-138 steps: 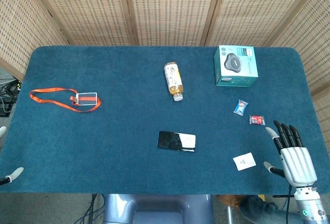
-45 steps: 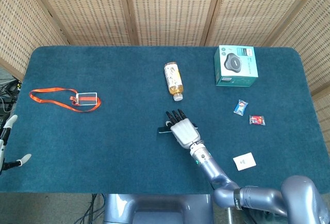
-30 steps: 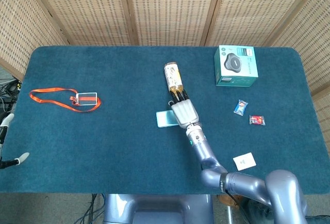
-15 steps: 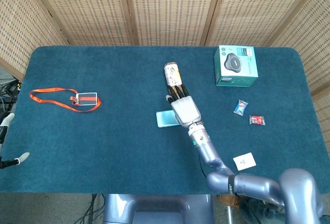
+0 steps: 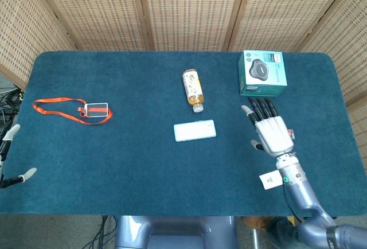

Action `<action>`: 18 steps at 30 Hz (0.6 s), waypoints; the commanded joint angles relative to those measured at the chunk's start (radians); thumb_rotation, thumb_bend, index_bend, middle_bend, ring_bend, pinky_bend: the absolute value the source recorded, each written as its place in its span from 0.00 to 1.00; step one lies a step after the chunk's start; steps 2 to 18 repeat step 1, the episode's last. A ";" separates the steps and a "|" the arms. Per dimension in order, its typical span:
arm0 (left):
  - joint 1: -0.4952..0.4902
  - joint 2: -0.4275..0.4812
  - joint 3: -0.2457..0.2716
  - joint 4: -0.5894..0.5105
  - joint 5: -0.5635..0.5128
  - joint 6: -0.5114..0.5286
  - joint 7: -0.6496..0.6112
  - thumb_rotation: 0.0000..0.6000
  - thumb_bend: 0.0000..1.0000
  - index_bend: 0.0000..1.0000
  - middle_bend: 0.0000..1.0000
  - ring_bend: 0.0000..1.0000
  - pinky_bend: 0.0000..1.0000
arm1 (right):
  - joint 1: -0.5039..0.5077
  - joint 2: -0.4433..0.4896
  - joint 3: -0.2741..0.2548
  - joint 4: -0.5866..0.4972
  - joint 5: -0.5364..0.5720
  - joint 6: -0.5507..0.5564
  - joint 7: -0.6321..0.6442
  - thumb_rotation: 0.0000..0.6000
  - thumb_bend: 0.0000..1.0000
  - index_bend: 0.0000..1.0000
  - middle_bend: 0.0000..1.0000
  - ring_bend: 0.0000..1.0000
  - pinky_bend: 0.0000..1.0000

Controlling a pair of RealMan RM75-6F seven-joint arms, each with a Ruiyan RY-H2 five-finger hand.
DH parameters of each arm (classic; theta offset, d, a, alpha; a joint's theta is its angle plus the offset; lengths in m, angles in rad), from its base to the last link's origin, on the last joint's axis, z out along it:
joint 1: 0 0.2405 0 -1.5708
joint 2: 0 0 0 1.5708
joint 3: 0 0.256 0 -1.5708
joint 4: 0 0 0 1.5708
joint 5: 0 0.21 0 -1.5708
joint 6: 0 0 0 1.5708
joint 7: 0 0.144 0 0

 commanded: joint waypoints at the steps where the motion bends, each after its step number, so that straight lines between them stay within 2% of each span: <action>1: 0.019 -0.006 0.013 0.009 0.033 0.039 -0.017 1.00 0.00 0.00 0.00 0.00 0.00 | -0.091 0.055 -0.051 -0.055 -0.039 0.075 0.096 1.00 0.00 0.00 0.00 0.00 0.00; 18: 0.019 -0.006 0.013 0.009 0.033 0.039 -0.017 1.00 0.00 0.00 0.00 0.00 0.00 | -0.091 0.055 -0.051 -0.055 -0.039 0.075 0.096 1.00 0.00 0.00 0.00 0.00 0.00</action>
